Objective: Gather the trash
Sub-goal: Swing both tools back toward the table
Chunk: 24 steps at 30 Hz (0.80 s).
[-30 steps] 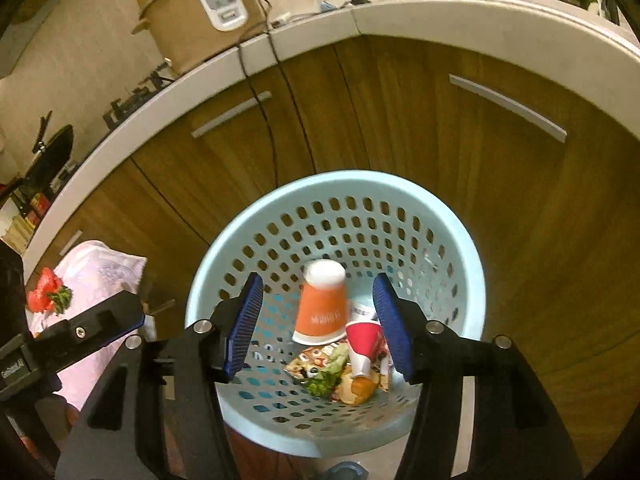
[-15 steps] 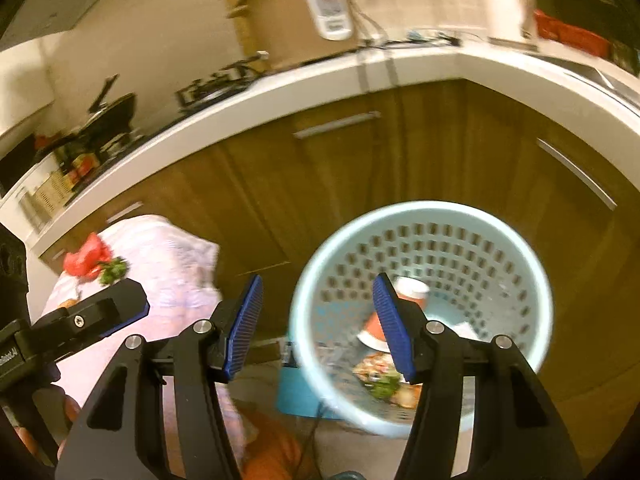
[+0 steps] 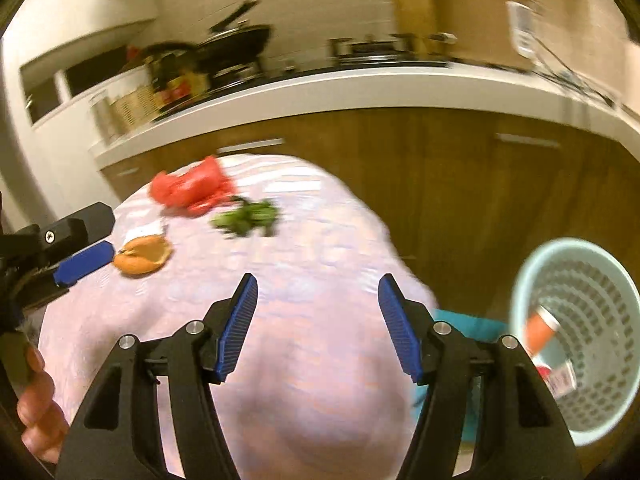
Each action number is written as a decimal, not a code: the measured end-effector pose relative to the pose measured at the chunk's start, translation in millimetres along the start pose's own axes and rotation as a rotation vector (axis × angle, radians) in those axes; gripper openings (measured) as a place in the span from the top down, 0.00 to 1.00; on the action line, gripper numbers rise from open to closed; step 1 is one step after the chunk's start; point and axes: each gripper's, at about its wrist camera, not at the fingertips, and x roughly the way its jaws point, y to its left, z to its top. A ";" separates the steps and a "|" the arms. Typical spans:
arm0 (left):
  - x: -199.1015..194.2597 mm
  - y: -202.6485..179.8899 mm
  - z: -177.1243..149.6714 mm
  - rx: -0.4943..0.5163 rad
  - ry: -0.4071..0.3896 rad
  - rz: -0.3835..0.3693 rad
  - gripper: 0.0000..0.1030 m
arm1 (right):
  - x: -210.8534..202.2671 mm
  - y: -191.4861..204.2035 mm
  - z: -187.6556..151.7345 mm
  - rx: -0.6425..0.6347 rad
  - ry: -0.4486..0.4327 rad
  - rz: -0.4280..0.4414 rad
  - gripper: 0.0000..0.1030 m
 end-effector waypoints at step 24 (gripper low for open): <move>42.4 96.7 11.3 -0.094 0.126 -0.042 0.29 | 59.3 57.7 -6.6 -0.119 0.137 0.001 0.40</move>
